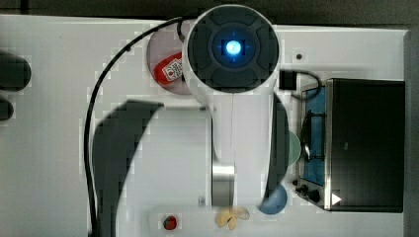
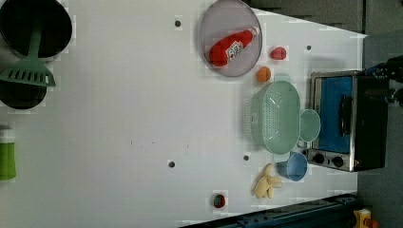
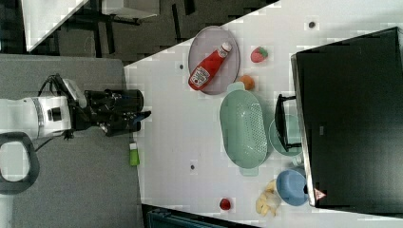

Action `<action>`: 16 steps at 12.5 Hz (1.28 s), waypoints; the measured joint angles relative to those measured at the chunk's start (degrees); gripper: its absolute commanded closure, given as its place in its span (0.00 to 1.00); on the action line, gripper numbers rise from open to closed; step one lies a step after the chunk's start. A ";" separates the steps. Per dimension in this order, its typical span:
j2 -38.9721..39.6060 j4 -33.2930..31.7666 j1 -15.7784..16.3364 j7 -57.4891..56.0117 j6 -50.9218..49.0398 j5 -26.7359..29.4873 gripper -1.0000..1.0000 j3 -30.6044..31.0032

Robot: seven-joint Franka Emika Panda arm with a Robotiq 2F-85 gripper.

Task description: Drag strainer right to left.

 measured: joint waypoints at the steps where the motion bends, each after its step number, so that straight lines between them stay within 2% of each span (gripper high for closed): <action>1: -5.75 -6.32 -0.45 0.80 -5.45 0.06 0.21 0.19; 3: -18.41 -14.72 -0.60 1.80 -14.53 0.11 0.00 -1.05; 6: -30.69 -14.60 -1.31 1.88 -15.28 -0.42 0.00 -1.12; 8: -32.26 -13.48 -2.23 1.88 -9.05 -1.15 0.00 -0.66; 11: -26.11 -17.51 -1.76 4.15 -3.80 -1.62 0.00 0.86; 13: -18.33 -22.77 -1.19 9.50 2.30 -1.89 0.00 1.51; 16: -6.08 -29.26 -2.17 18.44 9.49 -1.34 0.00 1.53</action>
